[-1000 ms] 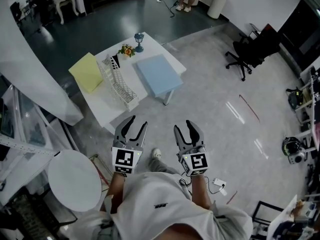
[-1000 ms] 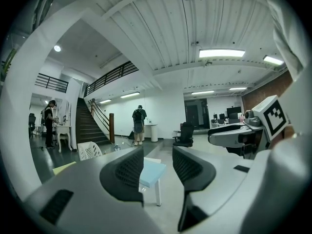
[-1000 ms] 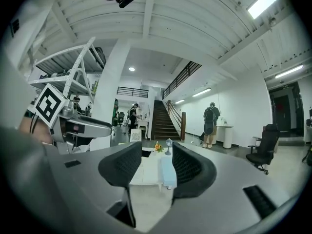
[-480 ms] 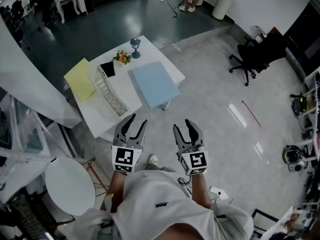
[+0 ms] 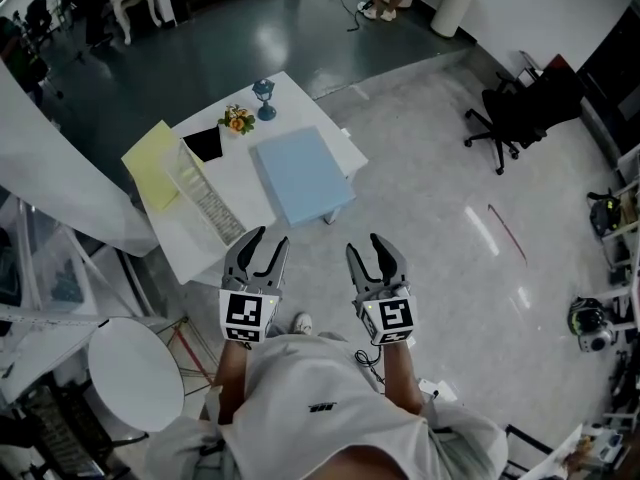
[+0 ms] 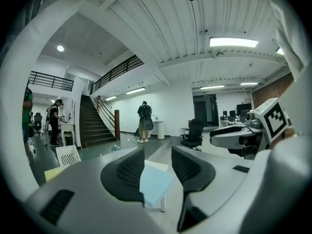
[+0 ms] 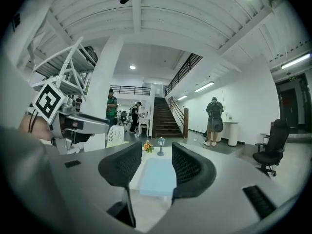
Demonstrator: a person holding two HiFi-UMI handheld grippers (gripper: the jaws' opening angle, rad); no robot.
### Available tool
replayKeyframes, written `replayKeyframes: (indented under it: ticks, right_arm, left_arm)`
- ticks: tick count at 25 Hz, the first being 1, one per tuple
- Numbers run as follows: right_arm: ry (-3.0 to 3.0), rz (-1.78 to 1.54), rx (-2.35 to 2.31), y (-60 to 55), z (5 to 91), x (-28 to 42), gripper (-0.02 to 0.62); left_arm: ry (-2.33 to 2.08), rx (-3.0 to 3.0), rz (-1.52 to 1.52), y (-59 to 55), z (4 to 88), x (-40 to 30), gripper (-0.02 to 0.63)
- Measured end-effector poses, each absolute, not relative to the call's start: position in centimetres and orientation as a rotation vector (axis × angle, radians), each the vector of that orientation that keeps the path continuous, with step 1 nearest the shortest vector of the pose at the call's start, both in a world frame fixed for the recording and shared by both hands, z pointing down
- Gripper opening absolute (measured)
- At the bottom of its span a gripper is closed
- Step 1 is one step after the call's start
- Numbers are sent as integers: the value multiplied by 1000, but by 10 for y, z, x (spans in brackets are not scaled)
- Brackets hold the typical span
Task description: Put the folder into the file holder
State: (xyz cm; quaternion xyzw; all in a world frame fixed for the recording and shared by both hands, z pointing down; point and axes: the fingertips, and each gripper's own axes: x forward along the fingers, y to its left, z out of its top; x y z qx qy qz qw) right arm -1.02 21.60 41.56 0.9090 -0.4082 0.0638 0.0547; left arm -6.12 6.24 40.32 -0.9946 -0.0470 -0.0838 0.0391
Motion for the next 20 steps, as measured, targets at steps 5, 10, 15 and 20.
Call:
replayKeyframes:
  ticks: [5,10,15,20]
  right_arm:
    - [-1245,203,2765,213,421,8,195]
    - [-1236,210,2770,209,423,23,195]
    - [-1227,227,2767,202,429,43,195]
    - [-1223,239,2762,185,432,72,195]
  left_arm:
    - [-142,-3040,-262,61,407,-40,186]
    - [-162,-3043,-268,59,412,-18,184]
    - [-182,-3051,-268,54,418,9,184]
    - [-194,-3057,-264,42,421,43,183]
